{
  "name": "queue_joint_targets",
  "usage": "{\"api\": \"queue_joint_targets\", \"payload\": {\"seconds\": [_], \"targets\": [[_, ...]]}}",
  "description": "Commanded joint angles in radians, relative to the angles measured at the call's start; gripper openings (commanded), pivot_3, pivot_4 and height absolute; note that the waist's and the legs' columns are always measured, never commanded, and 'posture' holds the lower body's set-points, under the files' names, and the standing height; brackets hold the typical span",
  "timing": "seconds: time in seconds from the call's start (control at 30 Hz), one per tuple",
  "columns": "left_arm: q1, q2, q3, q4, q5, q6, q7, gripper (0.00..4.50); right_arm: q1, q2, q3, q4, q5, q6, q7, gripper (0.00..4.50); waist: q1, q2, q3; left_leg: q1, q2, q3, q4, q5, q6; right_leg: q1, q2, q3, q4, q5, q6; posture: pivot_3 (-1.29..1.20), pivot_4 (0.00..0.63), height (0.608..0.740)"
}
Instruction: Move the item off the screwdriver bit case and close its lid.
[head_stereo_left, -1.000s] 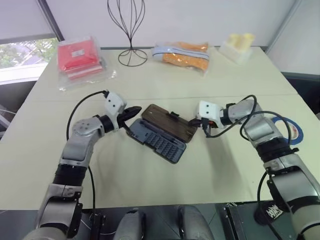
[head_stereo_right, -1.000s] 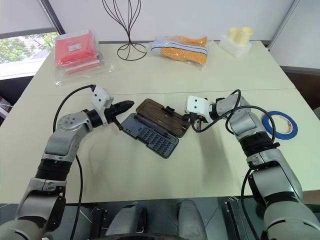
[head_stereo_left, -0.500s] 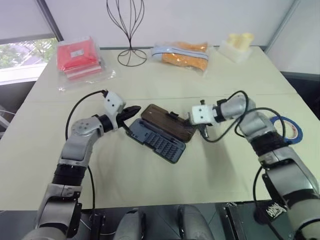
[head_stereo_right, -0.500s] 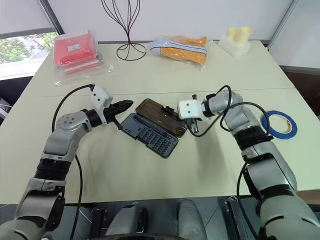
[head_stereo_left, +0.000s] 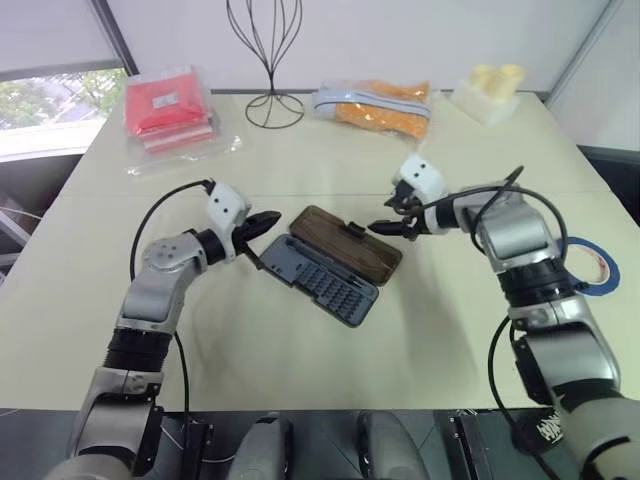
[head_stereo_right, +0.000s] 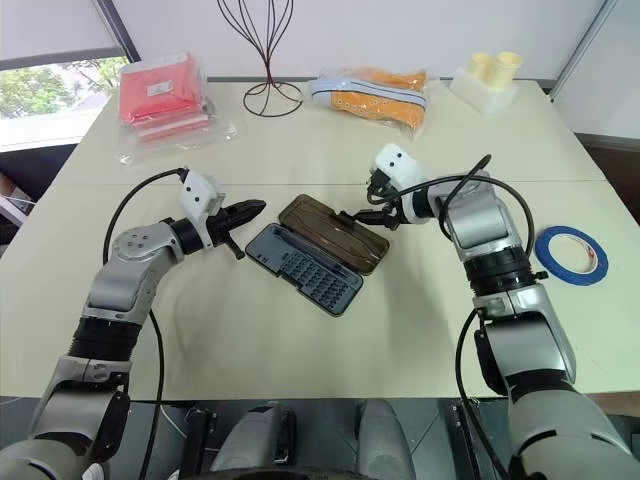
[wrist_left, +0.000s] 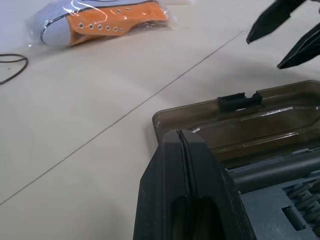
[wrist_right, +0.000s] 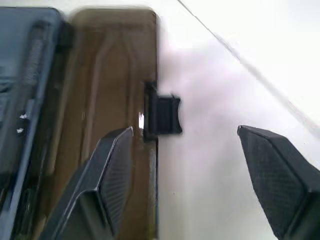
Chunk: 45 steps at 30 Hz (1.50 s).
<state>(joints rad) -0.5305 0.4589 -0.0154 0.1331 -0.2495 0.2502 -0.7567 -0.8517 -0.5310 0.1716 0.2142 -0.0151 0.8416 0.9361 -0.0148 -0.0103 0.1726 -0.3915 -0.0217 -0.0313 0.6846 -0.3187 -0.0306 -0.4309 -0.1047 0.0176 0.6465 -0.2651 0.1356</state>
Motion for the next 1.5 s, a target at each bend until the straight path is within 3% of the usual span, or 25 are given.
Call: {"api": "queue_joint_targets", "payload": {"seconds": [0.03, 0.5, 0.6, 0.77, 1.13, 1.5], "targets": [[-0.012, 0.0, 0.012, -0.028, -0.003, -0.014, 0.001, 0.0, 0.055, 0.002, -0.013, -0.113, 0.013, 0.086, -0.064, 3.42, 0.0, 0.0, 0.0, 0.0, 0.0, 0.0, 0.0, 0.0, 0.0, 0.0, 0.0, 0.0, 0.0, 0.0, 0.0, 0.0, 0.15, 0.74], [-0.016, -0.01, 0.0, -0.03, 0.001, -0.014, -0.009, 0.0, 0.131, 0.0, -0.034, -0.097, 0.055, 0.11, -0.193, 3.42, -0.005, 0.0, 0.0, 0.0, 0.0, 0.001, 0.0, 0.0, 0.0, 0.0, 0.001, 0.0, 0.0, 0.0, 0.0, 0.0, 0.15, 0.74], [-0.012, -0.01, -0.001, -0.033, 0.0, -0.014, -0.008, 0.0, 0.133, -0.006, -0.023, -0.086, 0.062, 0.107, -0.187, 2.5, -0.005, 0.0, 0.0, 0.0, 0.0, 0.001, 0.0, 0.0, 0.0, 0.0, 0.001, 0.0, 0.0, 0.0, 0.0, 0.0, 0.15, 0.74], [-0.008, -0.008, 0.001, -0.039, 0.0, -0.013, -0.003, 0.0, 0.139, -0.015, 0.005, -0.089, 0.073, 0.102, -0.178, 0.03, -0.005, -0.001, 0.0, 0.001, 0.0, 0.001, 0.0, 0.0, 0.0, 0.001, 0.001, 0.0, 0.0, 0.0, 0.0, 0.0, 0.15, 0.74], [-0.003, 0.004, 0.013, -0.041, 0.001, -0.013, 0.004, 0.0, 0.133, -0.044, 0.101, -0.086, 0.056, 0.029, -0.12, 0.03, -0.006, -0.002, -0.002, 0.002, 0.0, 0.0, 0.001, 0.001, -0.001, 0.002, 0.001, 0.0, 0.001, 0.0, 0.0, 0.0, 0.15, 0.74], [-0.009, 0.014, 0.016, -0.028, 0.002, -0.021, 0.001, 0.0, 0.013, -0.136, 0.262, 0.086, -0.079, -0.616, 0.155, 0.03, -0.009, -0.002, -0.001, 0.002, 0.0, 0.0, 0.0, 0.001, -0.001, 0.002, 0.001, 0.0, 0.0, 0.0, 0.0, 0.0, 0.15, 0.74]]}}
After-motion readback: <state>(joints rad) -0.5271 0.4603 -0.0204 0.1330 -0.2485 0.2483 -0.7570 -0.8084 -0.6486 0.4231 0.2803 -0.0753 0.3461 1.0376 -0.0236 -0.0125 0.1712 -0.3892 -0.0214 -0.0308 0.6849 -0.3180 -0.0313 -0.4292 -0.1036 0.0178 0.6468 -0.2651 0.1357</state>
